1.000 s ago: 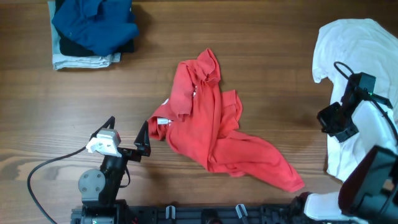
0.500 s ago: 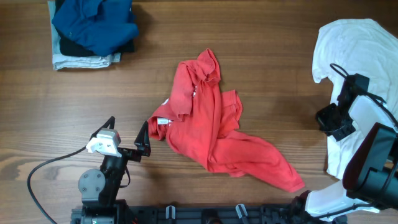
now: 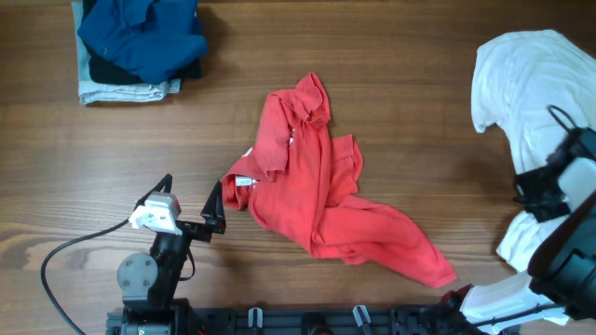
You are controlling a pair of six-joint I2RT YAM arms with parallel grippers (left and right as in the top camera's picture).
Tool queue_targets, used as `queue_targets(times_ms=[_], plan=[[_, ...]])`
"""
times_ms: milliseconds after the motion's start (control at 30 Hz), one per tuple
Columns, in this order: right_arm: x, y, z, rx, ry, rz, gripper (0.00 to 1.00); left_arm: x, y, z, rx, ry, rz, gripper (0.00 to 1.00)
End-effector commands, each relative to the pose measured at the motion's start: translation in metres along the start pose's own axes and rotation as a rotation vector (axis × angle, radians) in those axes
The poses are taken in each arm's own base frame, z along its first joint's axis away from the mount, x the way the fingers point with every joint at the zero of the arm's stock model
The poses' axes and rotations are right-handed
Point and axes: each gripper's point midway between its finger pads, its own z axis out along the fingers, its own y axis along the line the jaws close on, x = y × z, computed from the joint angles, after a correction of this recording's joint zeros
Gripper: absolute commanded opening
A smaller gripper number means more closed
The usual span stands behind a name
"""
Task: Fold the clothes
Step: 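Release the red T-shirt and move the right gripper back right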
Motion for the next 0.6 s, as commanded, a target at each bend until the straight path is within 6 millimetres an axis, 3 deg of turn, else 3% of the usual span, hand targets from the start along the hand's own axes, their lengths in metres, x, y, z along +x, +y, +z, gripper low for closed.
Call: queue_targets(times_ms=[0,200,300,567], plan=[[-0.01,-0.037,0.022,0.08,0.011,0.055,0.06,0.002,0.0,0.0,0.0,0.0,0.016,1.0],[-0.036,-0.072,0.025,0.093,-0.005,0.223,0.04,0.002,0.0,0.0,0.0,0.0,0.016,1.0],[-0.052,-0.08,0.019,0.092,-0.02,0.282,0.06,0.002,0.0,0.0,0.0,0.0,0.016,1.0],[-0.117,-0.067,-0.04,0.028,-0.123,0.318,0.17,0.002,0.0,0.0,0.0,0.0,0.016,1.0]])
